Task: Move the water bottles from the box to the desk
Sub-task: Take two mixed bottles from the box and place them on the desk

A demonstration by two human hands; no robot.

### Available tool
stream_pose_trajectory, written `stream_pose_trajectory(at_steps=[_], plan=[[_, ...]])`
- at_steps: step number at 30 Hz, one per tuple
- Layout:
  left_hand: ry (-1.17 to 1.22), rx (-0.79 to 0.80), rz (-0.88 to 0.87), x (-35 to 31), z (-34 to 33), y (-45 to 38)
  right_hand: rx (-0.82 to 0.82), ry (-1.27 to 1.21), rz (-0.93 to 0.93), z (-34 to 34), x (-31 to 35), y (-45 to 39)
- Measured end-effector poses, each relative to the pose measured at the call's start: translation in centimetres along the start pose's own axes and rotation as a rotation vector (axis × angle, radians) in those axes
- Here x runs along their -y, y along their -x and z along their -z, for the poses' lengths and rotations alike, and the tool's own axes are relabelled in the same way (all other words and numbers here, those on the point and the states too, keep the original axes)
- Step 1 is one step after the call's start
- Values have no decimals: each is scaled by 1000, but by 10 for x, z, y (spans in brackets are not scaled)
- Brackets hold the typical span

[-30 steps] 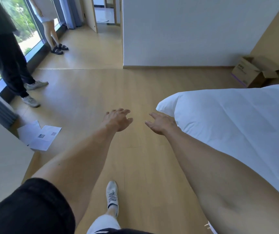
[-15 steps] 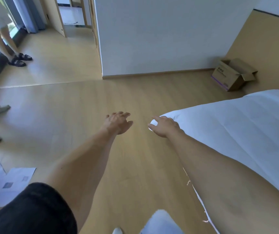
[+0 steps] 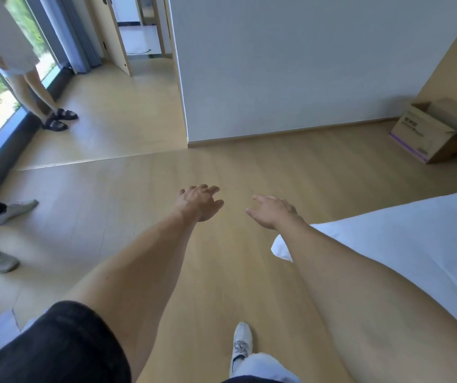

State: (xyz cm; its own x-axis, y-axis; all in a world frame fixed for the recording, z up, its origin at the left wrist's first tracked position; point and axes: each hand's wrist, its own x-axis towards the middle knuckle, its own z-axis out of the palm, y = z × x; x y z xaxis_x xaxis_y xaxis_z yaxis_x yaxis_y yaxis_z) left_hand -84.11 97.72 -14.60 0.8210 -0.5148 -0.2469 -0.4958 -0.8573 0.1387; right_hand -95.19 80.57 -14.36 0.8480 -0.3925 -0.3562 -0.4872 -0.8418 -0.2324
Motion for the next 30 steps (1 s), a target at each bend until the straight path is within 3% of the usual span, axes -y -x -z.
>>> stream_pose_trajectory(at_steps=[12, 30], plan=[[-1, 38, -29, -30, 55, -219, 12, -17, -40, 97, -16, -189], [-90, 93, -489, -105, 140, -560, -110, -122, -453, 208, -58, -438]])
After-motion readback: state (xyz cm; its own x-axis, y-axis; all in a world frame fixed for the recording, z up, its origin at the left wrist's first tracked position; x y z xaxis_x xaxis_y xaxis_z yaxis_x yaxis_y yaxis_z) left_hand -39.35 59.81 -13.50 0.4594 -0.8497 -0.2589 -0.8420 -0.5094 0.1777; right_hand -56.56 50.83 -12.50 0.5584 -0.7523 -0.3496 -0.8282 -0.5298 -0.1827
